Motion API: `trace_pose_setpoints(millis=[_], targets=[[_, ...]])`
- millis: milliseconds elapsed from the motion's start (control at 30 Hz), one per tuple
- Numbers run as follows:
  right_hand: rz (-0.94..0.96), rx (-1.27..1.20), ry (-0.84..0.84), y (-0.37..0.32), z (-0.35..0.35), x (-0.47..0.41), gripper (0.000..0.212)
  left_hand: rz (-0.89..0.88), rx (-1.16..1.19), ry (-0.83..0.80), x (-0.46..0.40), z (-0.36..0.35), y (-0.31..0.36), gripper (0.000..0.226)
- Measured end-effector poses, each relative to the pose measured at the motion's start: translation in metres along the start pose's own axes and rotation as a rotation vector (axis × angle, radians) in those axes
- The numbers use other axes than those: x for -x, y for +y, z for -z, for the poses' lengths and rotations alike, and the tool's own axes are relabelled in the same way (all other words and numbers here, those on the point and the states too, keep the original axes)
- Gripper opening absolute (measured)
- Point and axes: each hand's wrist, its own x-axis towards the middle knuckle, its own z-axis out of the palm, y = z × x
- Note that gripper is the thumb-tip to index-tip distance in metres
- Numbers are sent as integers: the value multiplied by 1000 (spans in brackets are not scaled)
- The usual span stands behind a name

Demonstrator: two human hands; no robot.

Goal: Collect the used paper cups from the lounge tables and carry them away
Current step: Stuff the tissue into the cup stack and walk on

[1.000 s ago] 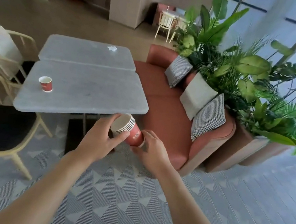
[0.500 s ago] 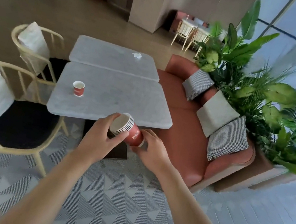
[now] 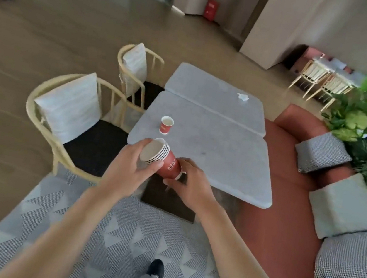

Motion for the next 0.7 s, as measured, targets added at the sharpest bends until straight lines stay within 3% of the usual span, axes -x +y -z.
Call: trace_pose_setpoints(millis=[233, 433, 700], targets=[[89, -21, -4, 35, 14, -77, 45, 58, -76, 47, -63, -17, -11, 60], [74, -47, -13, 93, 49, -123, 49, 82, -104, 47, -125, -65, 5, 55], [48, -129, -18, 169, 86, -162, 50, 156, -114, 15, -193, -131, 26, 67]])
